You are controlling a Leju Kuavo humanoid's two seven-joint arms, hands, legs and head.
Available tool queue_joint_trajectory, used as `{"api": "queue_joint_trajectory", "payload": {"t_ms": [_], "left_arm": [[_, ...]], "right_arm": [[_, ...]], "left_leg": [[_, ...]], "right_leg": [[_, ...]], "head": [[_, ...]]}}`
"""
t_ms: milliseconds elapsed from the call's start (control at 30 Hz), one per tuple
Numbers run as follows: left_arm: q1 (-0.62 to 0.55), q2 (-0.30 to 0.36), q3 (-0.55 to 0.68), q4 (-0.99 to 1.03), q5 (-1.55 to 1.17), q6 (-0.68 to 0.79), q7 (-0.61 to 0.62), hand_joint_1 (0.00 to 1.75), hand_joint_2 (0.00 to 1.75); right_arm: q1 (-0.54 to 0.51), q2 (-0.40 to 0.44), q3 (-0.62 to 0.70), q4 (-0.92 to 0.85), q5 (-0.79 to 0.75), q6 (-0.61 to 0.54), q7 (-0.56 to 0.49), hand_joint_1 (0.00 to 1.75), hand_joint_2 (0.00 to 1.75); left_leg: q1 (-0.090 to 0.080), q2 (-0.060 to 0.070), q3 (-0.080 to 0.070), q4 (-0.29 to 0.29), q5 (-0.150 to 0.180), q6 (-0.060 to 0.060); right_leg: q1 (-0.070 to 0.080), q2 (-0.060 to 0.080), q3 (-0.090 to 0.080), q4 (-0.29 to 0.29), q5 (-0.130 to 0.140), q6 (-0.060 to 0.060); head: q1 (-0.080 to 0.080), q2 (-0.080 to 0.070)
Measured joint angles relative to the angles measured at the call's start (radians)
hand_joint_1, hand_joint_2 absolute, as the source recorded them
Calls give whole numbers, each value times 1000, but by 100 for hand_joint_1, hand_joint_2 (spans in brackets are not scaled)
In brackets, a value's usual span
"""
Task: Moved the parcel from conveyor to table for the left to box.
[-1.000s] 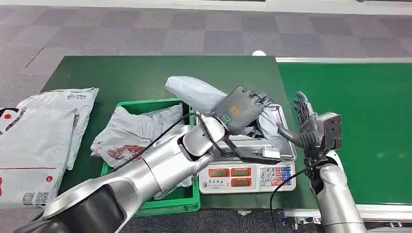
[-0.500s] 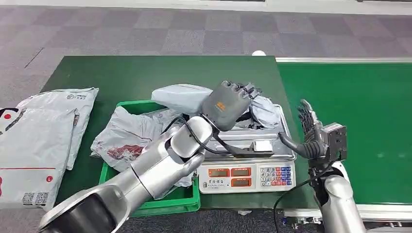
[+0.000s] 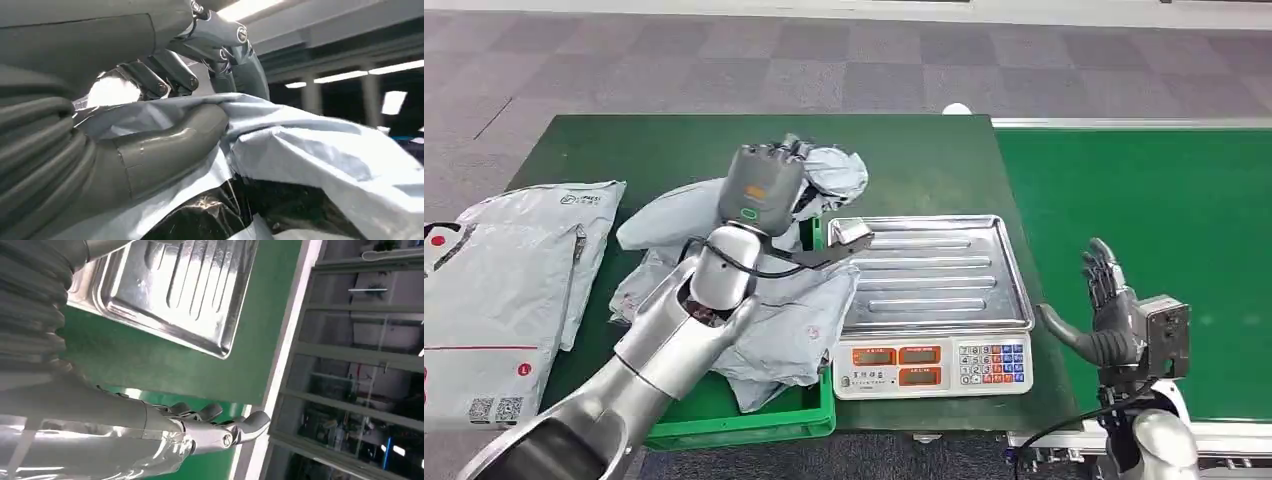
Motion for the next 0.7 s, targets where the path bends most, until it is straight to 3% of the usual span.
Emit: {"api": "queue_joint_trajectory", "payload": {"t_ms": [267, 433, 467, 500, 700], "left_arm": [[99, 105, 14, -158, 0, -94, 107, 175, 175], [119, 131, 14, -186, -1, -100, 111, 175, 175], [120, 135, 14, -189, -1, -104, 117, 17, 175], [121, 137, 14, -191, -1, -114, 120, 0, 175], [148, 139, 50, -186, -1, -82, 33, 0, 175]], "right_arm": [[81, 10, -40, -78, 1, 18, -5, 0, 175], [99, 13, -53, -99, 0, 19, -8, 0, 175], [100, 13, -53, -101, 0, 20, -9, 0, 175], [101, 13, -55, -103, -2, 21, -9, 0, 175], [101, 13, -70, -103, -13, 39, -13, 0, 175]], "left_leg": [[0, 0, 0, 0, -1, -1], [0, 0, 0, 0, -1, -1], [0, 0, 0, 0, -1, -1], [0, 0, 0, 0, -1, -1], [0, 0, 0, 0, -1, -1]], "right_leg": [[0, 0, 0, 0, -1, 0], [0, 0, 0, 0, -1, 0], [0, 0, 0, 0, -1, 0], [0, 0, 0, 0, -1, 0], [0, 0, 0, 0, -1, 0]], "head": [[0, 0], [0, 0], [0, 0], [0, 0], [0, 0]]}}
